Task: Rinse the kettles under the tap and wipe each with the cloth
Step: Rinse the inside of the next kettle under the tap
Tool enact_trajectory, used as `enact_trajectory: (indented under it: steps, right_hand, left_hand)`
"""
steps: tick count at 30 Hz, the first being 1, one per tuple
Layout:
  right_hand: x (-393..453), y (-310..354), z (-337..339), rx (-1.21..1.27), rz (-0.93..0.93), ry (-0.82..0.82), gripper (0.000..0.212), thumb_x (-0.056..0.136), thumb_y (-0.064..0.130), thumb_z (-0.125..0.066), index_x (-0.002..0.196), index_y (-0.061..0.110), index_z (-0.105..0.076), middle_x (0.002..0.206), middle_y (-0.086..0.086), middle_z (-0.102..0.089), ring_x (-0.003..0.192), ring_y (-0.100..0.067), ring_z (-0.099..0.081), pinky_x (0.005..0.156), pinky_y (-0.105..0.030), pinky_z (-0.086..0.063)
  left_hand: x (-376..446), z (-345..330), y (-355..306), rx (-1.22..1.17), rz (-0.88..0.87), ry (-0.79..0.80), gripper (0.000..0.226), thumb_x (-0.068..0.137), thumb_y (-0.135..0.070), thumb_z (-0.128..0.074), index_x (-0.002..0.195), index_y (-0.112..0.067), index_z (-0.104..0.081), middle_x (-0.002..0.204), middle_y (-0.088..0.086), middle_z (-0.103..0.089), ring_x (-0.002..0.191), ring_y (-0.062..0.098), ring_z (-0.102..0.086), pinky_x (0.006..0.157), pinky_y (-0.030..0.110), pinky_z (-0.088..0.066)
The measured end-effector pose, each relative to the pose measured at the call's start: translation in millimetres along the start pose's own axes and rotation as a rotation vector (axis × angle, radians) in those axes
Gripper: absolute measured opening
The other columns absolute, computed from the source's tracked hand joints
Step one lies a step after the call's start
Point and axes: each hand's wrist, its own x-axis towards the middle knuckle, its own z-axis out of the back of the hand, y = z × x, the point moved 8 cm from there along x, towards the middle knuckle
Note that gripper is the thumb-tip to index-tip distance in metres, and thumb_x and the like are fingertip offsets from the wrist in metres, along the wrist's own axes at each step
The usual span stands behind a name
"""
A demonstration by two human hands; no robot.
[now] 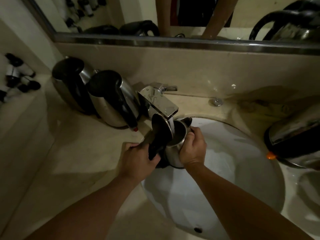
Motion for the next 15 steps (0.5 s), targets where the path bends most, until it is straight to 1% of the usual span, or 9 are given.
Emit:
enact_trajectory:
  steps: [2, 4, 6, 9, 13, 15]
  right_hand:
    - [-1, 1, 1, -0.004, -0.005, -0.006, 0.034, 0.102, 0.040, -0.034, 0.107, 0.025, -0.063, 0.096, 0.001, -0.068, 0.091, -0.019, -0.064, 0.081, -0.048, -0.057]
    - [-2, 0, 1, -0.001, -0.014, -0.009, 0.035, 0.102, 0.041, -0.033, 0.109, 0.025, -0.064, 0.097, 0.001, -0.069, 0.092, -0.019, -0.064, 0.083, -0.049, -0.058]
    - [-3, -2, 2, 0.017, -0.022, -0.011, 0.036, 0.102, 0.042, -0.033, 0.110, 0.026, -0.064, 0.097, 0.001, -0.070, 0.093, -0.019, -0.066, 0.083, -0.048, -0.059]
    - [-8, -1, 5, 0.038, -0.021, -0.016, 0.034, 0.101, 0.043, -0.032, 0.106, 0.028, -0.062, 0.094, 0.002, -0.069, 0.090, -0.018, -0.065, 0.080, -0.046, -0.059]
    - [-11, 0, 6, 0.054, -0.020, -0.020, 0.032, 0.100, 0.045, -0.031, 0.104, 0.031, -0.060, 0.092, 0.004, -0.068, 0.088, -0.015, -0.064, 0.078, -0.040, -0.058]
    - [-10, -1, 6, 0.057, -0.019, -0.019, 0.032, 0.100, 0.045, -0.031, 0.103, 0.032, -0.060, 0.091, 0.004, -0.068, 0.088, -0.014, -0.064, 0.077, -0.039, -0.058]
  left_hand:
    - [-1, 0, -1, -0.028, 0.009, 0.013, 0.025, 0.078, -0.051, -0.055, 0.071, -0.028, -0.050, 0.060, -0.007, -0.061, 0.076, 0.011, -0.060, 0.090, 0.032, -0.038]
    - [0, 2, -2, -0.033, 0.003, 0.001, 0.024, 0.078, -0.050, -0.056, 0.069, -0.030, -0.045, 0.057, -0.007, -0.058, 0.070, 0.011, -0.060, 0.088, 0.031, -0.037]
    - [0, 1, -3, -0.004, 0.003, 0.003, 0.024, 0.078, -0.050, -0.057, 0.069, -0.030, -0.046, 0.055, -0.006, -0.056, 0.066, 0.011, -0.060, 0.087, 0.029, -0.034]
    - [0, 0, -1, 0.019, 0.005, -0.013, 0.025, 0.076, -0.049, -0.059, 0.067, -0.030, -0.046, 0.054, -0.006, -0.057, 0.063, 0.013, -0.060, 0.085, 0.026, -0.031]
    - [-2, -2, 0, 0.009, -0.028, -0.031, 0.025, 0.075, -0.050, -0.057, 0.064, -0.031, -0.044, 0.051, -0.010, -0.051, 0.055, 0.008, -0.051, 0.084, 0.026, -0.033]
    - [-3, -1, -1, -0.006, -0.028, -0.049, 0.025, 0.074, -0.049, -0.056, 0.063, -0.031, -0.043, 0.051, -0.009, -0.051, 0.055, 0.009, -0.052, 0.082, 0.024, -0.031]
